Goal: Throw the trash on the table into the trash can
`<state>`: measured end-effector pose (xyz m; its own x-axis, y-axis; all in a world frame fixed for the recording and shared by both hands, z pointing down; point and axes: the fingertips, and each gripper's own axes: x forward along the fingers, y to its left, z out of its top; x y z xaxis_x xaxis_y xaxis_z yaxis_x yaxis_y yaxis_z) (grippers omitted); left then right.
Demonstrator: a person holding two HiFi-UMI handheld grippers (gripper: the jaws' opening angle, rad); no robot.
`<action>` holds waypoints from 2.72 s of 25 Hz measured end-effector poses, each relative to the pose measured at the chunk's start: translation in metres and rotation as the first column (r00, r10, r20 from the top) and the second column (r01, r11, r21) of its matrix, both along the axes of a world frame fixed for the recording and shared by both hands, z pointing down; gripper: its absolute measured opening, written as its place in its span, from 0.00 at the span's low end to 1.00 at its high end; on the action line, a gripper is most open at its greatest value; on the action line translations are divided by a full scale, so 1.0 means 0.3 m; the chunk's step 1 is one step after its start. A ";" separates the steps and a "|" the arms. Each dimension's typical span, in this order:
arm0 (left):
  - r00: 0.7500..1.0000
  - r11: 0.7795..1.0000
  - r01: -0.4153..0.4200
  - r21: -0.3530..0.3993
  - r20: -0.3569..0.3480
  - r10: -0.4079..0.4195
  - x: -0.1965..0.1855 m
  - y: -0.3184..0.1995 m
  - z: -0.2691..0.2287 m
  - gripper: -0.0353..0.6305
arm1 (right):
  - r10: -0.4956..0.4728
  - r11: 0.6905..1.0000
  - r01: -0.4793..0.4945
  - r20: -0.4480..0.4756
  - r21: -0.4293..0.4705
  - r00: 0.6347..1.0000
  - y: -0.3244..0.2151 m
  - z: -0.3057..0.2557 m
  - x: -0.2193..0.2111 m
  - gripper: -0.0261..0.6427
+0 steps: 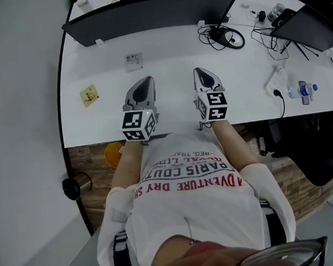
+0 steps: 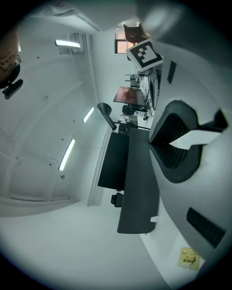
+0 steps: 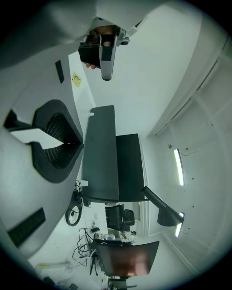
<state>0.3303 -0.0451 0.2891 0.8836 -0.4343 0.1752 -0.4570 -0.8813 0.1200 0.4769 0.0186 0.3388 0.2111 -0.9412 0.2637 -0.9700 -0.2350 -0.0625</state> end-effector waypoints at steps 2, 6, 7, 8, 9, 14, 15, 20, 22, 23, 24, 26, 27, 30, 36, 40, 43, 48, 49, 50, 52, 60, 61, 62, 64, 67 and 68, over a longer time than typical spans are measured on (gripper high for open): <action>1.000 1.000 0.008 -0.010 0.012 -0.008 0.034 -0.018 0.016 0.09 | -0.011 1.000 0.011 0.006 -0.008 1.000 -0.016 0.009 0.030 0.08; 0.999 0.999 0.038 -0.028 0.016 -0.038 0.042 -0.057 0.035 0.09 | -0.037 0.999 0.037 0.028 -0.028 0.999 -0.055 0.034 0.044 0.08; 0.998 0.998 0.057 -0.039 0.023 -0.056 0.022 -0.067 0.044 0.09 | -0.054 0.998 0.055 0.040 -0.040 0.998 -0.071 0.048 0.030 0.08; 0.997 0.996 0.077 -0.052 0.032 -0.075 -0.002 -0.078 0.055 0.09 | -0.072 0.996 0.075 0.052 -0.054 0.996 -0.090 0.064 0.011 0.08; 0.995 0.994 0.094 -0.064 0.041 -0.091 -0.025 -0.093 0.068 0.09 | -0.089 0.993 0.093 0.062 -0.067 0.994 -0.113 0.080 -0.008 0.08; 0.985 0.980 0.163 -0.114 0.083 -0.154 -0.147 -0.215 0.148 0.09 | -0.161 0.977 0.172 0.088 -0.130 0.983 -0.278 0.154 -0.118 0.08; 0.982 0.976 0.176 -0.127 0.093 -0.165 -0.174 -0.243 0.167 0.09 | -0.176 0.971 0.189 0.098 -0.147 0.980 -0.315 0.171 -0.146 0.08; 0.975 0.959 0.210 -0.193 0.118 -0.189 -0.298 -0.411 0.246 0.09 | -0.245 0.925 0.284 0.173 -0.253 0.954 -0.518 0.261 -0.316 0.08; 0.974 0.957 0.209 -0.203 0.128 -0.186 -0.339 -0.483 0.270 0.09 | -0.261 0.907 0.309 0.192 -0.285 0.946 -0.608 0.290 -0.383 0.11; 0.974 0.956 0.207 -0.207 0.132 -0.182 -0.357 -0.517 0.283 0.09 | -0.267 0.899 0.320 0.204 -0.301 0.942 -0.653 0.308 -0.413 0.23; 0.975 0.956 0.204 -0.211 0.137 -0.177 -0.372 -0.552 0.298 0.09 | -0.269 0.890 0.328 0.216 -0.316 0.939 -0.699 0.329 -0.438 0.34; 0.976 0.954 0.194 -0.227 0.147 -0.163 -0.396 -0.621 0.333 0.09 | -0.265 0.877 0.332 0.226 -0.348 0.937 -0.791 0.375 -0.475 0.34; 0.976 0.953 0.188 -0.238 0.151 -0.155 -0.407 -0.651 0.352 0.09 | -0.260 0.871 0.328 0.223 -0.365 0.940 -0.831 0.399 -0.489 0.34; 0.978 0.947 0.168 -0.275 0.164 -0.126 -0.433 -0.712 0.410 0.09 | -0.243 0.850 0.314 0.215 -0.423 0.946 -0.929 0.481 -0.527 0.36; 0.985 0.932 0.113 -0.346 0.162 -0.059 -0.437 -0.748 0.512 0.09 | -0.171 0.795 0.244 0.182 -0.555 0.968 -1.025 0.661 -0.526 0.42; 0.988 0.925 0.083 -0.372 0.154 -0.027 -0.423 -0.761 0.546 0.09 | -0.130 0.782 0.208 0.172 -0.587 0.976 -1.028 0.719 -0.512 0.40; 0.988 0.924 0.081 -0.374 0.154 -0.024 -0.420 -0.776 0.556 0.09 | -0.128 0.794 0.209 0.179 -0.570 0.975 -1.025 0.718 -0.513 0.35; 0.987 0.923 0.080 -0.377 0.159 -0.020 -0.414 -0.769 0.560 0.09 | -0.170 0.783 0.222 0.144 -0.581 0.975 -1.014 0.713 -0.497 0.11; 0.987 0.922 0.082 -0.377 0.158 -0.023 -0.413 -0.763 0.556 0.09 | -0.175 0.785 0.228 0.147 -0.576 0.974 -1.010 0.708 -0.492 0.11; 0.987 0.922 0.086 -0.377 0.158 -0.028 -0.412 -0.756 0.551 0.09 | -0.176 0.791 0.234 0.155 -0.566 0.972 -1.005 0.698 -0.489 0.11; 0.987 0.925 0.097 -0.367 0.158 -0.041 -0.411 -0.739 0.532 0.09 | -0.181 0.808 0.244 0.168 -0.537 0.969 -0.987 0.662 -0.488 0.11; 0.964 0.914 0.262 -0.310 0.128 -0.233 -0.483 -0.621 0.399 0.09 | -0.377 0.822 0.425 0.195 -0.380 0.905 -0.866 0.439 -0.596 0.11; 0.955 0.907 0.297 -0.298 0.120 -0.273 -0.507 -0.596 0.380 0.09 | -0.421 0.812 0.461 0.190 -0.357 0.887 -0.851 0.409 -0.622 0.11; 0.943 0.898 0.334 -0.287 0.113 -0.314 -0.534 -0.567 0.364 0.09 | -0.466 0.798 0.502 0.185 -0.334 0.865 -0.836 0.381 -0.655 0.11; 0.912 0.871 0.409 -0.273 0.106 -0.395 -0.607 -0.497 0.349 0.09 | -0.558 0.754 0.588 0.187 -0.292 0.808 -0.794 0.337 -0.743 0.11; 0.850 0.814 0.526 -0.246 0.124 -0.512 -0.754 -0.385 0.350 0.09 | -0.686 0.657 0.714 0.200 -0.243 0.699 -0.712 0.293 -0.918 0.11; 0.824 0.791 0.566 -0.234 0.135 -0.550 -0.813 -0.345 0.351 0.09 | -0.725 0.619 0.751 0.201 -0.230 0.659 -0.681 0.283 -0.983 0.11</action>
<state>0.0864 -0.1485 0.3945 0.4862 -0.7824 0.3892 -0.8728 -0.4129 0.2602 0.1821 -0.1856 0.4236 -0.5566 -0.6558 0.5101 -0.8183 0.5389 -0.2000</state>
